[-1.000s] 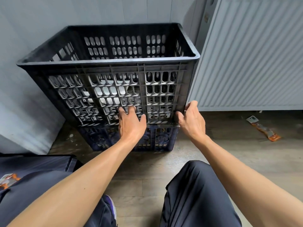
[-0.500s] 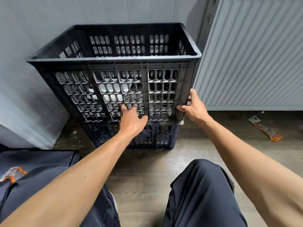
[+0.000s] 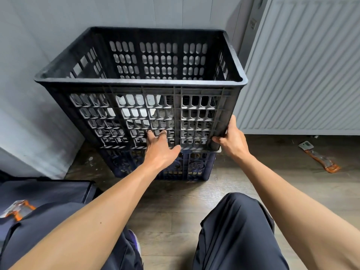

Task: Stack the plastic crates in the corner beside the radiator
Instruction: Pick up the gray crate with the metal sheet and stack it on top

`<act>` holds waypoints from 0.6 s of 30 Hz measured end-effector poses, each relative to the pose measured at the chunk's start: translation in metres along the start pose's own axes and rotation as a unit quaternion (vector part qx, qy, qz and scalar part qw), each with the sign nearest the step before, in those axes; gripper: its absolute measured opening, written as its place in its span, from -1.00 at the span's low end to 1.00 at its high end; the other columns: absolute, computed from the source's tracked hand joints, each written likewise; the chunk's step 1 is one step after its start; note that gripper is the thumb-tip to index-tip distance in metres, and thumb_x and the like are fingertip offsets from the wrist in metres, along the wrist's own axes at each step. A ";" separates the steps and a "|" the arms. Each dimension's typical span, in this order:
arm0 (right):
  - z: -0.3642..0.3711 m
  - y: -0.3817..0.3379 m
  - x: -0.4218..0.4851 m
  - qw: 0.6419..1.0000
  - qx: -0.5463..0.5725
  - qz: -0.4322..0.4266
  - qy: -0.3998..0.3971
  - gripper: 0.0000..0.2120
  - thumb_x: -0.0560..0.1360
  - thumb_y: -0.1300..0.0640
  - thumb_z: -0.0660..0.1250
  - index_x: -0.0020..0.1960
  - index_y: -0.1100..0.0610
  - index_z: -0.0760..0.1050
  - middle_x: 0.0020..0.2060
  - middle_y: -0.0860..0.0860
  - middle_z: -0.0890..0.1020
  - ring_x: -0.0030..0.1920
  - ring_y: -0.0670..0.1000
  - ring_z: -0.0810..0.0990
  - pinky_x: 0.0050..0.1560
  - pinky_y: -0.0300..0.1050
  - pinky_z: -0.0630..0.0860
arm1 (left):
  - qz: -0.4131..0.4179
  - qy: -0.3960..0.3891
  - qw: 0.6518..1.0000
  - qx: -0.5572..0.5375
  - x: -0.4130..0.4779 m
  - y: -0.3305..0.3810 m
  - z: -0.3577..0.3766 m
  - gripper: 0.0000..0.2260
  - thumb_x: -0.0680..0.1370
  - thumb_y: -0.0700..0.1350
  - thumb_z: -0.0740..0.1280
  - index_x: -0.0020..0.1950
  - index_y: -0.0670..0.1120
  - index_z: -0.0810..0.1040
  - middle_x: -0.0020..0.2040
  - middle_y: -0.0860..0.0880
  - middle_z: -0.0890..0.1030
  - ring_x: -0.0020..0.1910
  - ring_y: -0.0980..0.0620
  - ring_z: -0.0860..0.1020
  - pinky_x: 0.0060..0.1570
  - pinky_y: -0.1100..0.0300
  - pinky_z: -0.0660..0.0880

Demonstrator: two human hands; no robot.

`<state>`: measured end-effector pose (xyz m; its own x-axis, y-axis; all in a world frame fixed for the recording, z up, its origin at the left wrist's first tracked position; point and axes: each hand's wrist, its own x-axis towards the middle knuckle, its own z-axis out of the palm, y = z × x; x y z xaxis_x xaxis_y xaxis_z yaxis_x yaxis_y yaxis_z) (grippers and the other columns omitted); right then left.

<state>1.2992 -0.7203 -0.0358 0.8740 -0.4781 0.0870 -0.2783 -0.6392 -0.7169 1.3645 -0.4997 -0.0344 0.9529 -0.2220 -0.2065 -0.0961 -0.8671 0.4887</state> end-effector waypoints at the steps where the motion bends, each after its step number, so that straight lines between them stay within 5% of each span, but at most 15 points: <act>1: 0.001 0.000 0.000 1.000 -0.005 -0.005 0.001 -0.51 0.42 0.21 0.45 0.12 0.04 0.17 -0.08 0.09 0.64 -0.12 0.20 0.56 -0.15 0.06 0.48 | -0.002 0.001 1.000 0.002 0.001 -0.001 0.001 -0.33 0.52 0.21 0.27 0.54 0.02 0.11 0.57 -0.11 -0.15 0.54 -0.21 0.05 0.36 -0.10 0.34; 12: 0.006 0.002 -0.004 0.999 -0.030 -0.024 0.007 -0.55 0.45 0.16 0.42 0.06 0.06 0.13 -0.09 0.18 0.61 -0.14 0.27 0.55 -0.21 0.09 0.47 | 0.010 -0.001 0.999 0.049 -0.002 -0.006 -0.001 -0.43 0.53 0.16 0.28 0.47 -0.01 0.24 0.51 -0.10 -0.06 0.52 -0.22 0.05 0.30 -0.13 0.40; 18: 0.008 0.003 -0.006 0.999 -0.039 -0.021 0.026 -0.56 0.45 0.18 0.39 0.04 0.04 0.11 -0.09 0.16 0.60 -0.13 0.27 0.54 -0.24 0.03 0.36 | 0.006 -0.027 0.999 0.033 -0.004 0.001 -0.001 -0.33 0.53 0.21 0.26 0.55 -0.02 0.12 0.56 -0.18 -0.22 0.54 -0.25 -0.01 0.40 -0.11 0.26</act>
<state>1.2962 -0.7141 -0.0440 0.8640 -0.4793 0.1539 -0.2737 -0.7038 -0.6555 1.3608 -0.4991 -0.0320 0.9348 -0.2554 -0.2469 -0.1283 -0.8909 0.4358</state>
